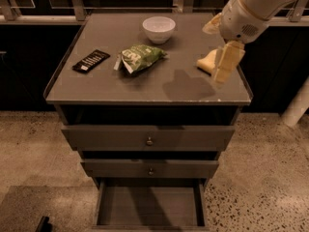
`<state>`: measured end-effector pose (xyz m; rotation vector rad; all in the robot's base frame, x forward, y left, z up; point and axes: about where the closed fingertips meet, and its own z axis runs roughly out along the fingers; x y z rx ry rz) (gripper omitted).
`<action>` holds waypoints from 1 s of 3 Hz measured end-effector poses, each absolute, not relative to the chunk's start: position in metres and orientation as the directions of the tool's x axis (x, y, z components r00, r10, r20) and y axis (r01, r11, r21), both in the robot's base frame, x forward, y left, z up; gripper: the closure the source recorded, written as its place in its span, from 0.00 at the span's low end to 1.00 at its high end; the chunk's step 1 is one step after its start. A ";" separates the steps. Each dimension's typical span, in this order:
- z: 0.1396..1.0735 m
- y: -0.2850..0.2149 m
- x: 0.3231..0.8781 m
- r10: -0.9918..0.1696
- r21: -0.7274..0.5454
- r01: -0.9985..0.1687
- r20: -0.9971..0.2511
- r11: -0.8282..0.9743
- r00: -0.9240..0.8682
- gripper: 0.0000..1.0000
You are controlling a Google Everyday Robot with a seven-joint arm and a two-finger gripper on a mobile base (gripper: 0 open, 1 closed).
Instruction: Place green jalapeno chip bag into bottom drawer
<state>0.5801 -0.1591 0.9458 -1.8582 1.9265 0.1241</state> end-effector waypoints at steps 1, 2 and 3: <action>0.922 -0.115 0.636 -0.886 -0.236 -0.971 -0.455 0.027 0.086 0.00; 0.893 -0.065 0.670 -0.838 -0.186 -0.982 -0.531 -0.031 0.127 0.00; 0.863 0.005 0.686 -0.795 -0.124 -0.984 -0.581 -0.124 0.173 0.00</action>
Offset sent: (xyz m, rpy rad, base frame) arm 0.1364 0.1668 -0.0919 0.2979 0.1635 0.2679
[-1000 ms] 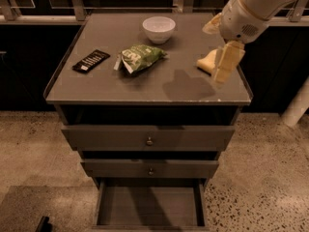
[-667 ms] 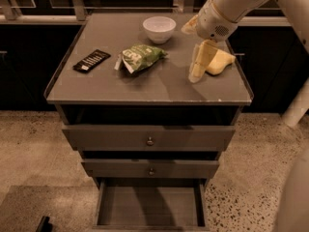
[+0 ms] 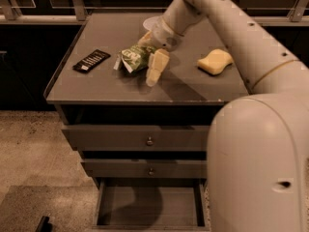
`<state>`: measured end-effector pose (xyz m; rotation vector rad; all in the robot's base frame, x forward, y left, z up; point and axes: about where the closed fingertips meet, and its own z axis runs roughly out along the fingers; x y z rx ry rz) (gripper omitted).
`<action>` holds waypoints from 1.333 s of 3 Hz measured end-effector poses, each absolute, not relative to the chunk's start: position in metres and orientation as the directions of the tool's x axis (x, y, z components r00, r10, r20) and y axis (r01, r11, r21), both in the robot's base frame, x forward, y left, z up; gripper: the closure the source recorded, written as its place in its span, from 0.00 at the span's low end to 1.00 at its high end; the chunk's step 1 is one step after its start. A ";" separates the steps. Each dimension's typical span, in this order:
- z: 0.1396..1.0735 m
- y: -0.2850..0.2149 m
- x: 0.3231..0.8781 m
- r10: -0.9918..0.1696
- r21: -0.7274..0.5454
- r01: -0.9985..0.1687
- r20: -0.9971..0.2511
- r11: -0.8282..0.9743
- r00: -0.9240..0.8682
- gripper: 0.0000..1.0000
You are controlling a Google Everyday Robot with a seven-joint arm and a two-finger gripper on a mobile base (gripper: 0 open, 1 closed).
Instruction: Place green jalapeno chip bag into bottom drawer
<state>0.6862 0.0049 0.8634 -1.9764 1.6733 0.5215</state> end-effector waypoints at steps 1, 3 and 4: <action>0.839 0.065 0.694 -0.771 -0.081 -0.976 -0.601 -0.201 0.209 0.00; 0.837 0.069 0.696 -0.770 -0.084 -0.976 -0.603 -0.201 0.211 0.42; 0.837 0.069 0.696 -0.770 -0.084 -0.976 -0.603 -0.201 0.211 0.65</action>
Offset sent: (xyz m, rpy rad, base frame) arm 0.0064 0.0474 -0.0194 0.0115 0.0366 0.0630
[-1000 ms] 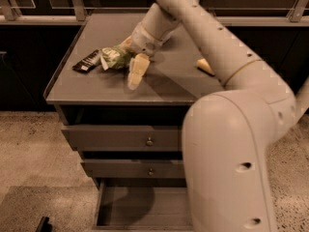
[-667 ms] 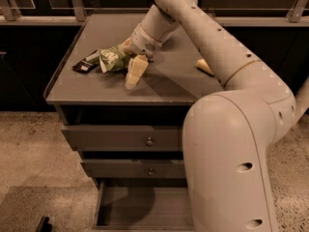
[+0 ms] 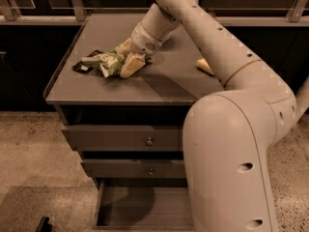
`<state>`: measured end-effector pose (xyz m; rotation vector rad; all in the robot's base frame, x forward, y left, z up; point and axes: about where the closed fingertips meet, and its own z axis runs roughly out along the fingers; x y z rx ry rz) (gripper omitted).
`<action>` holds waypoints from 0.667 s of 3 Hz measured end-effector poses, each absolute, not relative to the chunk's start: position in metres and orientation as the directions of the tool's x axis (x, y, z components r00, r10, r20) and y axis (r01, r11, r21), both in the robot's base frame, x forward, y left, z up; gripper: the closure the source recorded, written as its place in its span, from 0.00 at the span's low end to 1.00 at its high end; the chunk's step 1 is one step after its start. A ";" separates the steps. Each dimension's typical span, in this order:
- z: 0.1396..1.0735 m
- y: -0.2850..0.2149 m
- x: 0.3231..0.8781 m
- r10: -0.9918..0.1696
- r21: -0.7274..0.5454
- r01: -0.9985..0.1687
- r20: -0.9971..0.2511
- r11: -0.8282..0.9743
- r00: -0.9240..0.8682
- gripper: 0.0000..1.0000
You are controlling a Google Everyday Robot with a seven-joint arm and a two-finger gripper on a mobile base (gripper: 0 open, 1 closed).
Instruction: Place green jalapeno chip bag into bottom drawer
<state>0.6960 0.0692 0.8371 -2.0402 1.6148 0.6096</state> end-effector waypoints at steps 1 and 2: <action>0.837 0.069 0.696 -0.770 -0.084 -0.976 -0.603 -0.201 0.211 0.88; 0.837 0.069 0.696 -0.770 -0.084 -0.976 -0.603 -0.201 0.211 1.00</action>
Offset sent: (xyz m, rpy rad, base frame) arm 0.0000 0.0000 0.0000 0.0000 0.0000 0.0000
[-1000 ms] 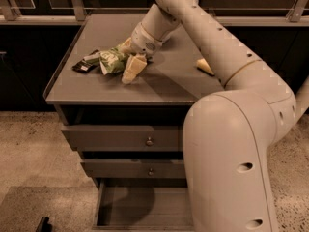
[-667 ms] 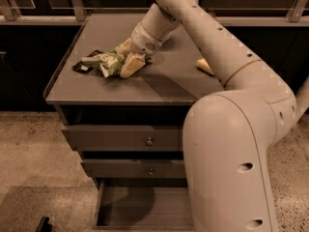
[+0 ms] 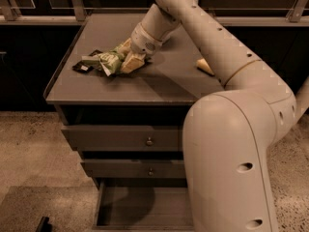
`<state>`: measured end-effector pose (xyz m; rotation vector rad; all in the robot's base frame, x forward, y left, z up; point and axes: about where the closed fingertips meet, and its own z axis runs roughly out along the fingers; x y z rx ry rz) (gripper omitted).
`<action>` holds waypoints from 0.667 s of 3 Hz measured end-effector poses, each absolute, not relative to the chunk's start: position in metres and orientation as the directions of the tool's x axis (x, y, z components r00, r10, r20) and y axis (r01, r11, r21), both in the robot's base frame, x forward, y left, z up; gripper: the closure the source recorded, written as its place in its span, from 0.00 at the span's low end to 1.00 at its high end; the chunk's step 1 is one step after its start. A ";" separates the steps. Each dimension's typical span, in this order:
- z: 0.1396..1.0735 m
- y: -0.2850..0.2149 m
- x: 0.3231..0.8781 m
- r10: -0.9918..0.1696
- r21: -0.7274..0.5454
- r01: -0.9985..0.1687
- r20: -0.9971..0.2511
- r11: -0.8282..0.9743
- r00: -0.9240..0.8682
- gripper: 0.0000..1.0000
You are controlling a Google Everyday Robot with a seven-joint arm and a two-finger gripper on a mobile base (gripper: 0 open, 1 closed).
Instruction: Place green jalapeno chip bag into bottom drawer
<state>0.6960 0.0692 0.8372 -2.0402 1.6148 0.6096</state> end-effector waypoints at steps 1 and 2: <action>0.840 0.069 0.696 -0.770 -0.085 -0.976 -0.603 -0.201 0.210 1.00; 0.879 0.043 0.680 -0.763 -0.115 -0.990 -0.632 -0.078 0.134 1.00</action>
Offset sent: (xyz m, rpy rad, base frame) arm -0.1900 -0.0719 0.0366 -0.0526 0.1426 -0.2307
